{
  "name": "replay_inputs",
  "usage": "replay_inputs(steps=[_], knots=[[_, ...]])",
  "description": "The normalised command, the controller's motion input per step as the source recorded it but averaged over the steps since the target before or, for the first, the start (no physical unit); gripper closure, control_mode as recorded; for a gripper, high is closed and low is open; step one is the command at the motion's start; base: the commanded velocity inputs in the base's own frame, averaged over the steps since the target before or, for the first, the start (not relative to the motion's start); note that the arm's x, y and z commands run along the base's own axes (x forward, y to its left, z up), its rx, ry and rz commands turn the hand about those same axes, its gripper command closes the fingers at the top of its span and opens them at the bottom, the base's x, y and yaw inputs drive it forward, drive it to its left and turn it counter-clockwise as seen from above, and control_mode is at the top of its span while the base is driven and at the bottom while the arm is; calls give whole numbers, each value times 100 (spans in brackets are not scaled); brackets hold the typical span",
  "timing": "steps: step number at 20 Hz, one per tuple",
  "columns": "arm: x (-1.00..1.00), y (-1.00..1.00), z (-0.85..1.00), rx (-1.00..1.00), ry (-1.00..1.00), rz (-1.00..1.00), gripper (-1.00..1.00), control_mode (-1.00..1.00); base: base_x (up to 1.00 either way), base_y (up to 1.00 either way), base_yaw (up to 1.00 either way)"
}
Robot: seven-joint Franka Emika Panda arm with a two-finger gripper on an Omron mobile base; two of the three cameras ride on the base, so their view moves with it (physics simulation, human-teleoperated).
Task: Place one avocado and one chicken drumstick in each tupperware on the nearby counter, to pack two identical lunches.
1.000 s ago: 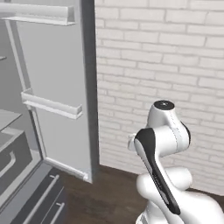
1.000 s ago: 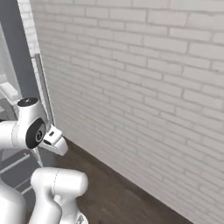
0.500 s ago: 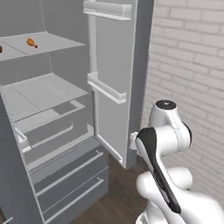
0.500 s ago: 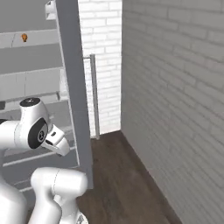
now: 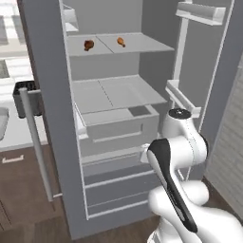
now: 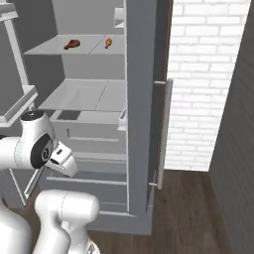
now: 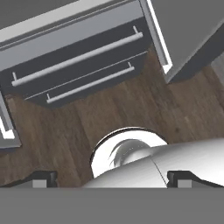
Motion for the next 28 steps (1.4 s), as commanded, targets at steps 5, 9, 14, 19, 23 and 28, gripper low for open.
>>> replay_inputs(steps=[5, 9, 14, 19, 23, 28], knots=[[0, 0, 0, 0, 0, 0, -100, 100, 95, 0, 7], [0, 0, 0, 0, 0, 0, -100, 100, 96, 0, 0], [0, 0, 0, 0, 0, 0, -100, 100, 92, 6, 0], [18, 0, 56, 0, -4, 4, -100, -100, 12, 0, 0], [0, 0, 100, 0, -28, 15, -100, -100, 0, 0, 0], [0, 0, 100, -3, -35, 24, -100, -100, 0, 0, 0]])
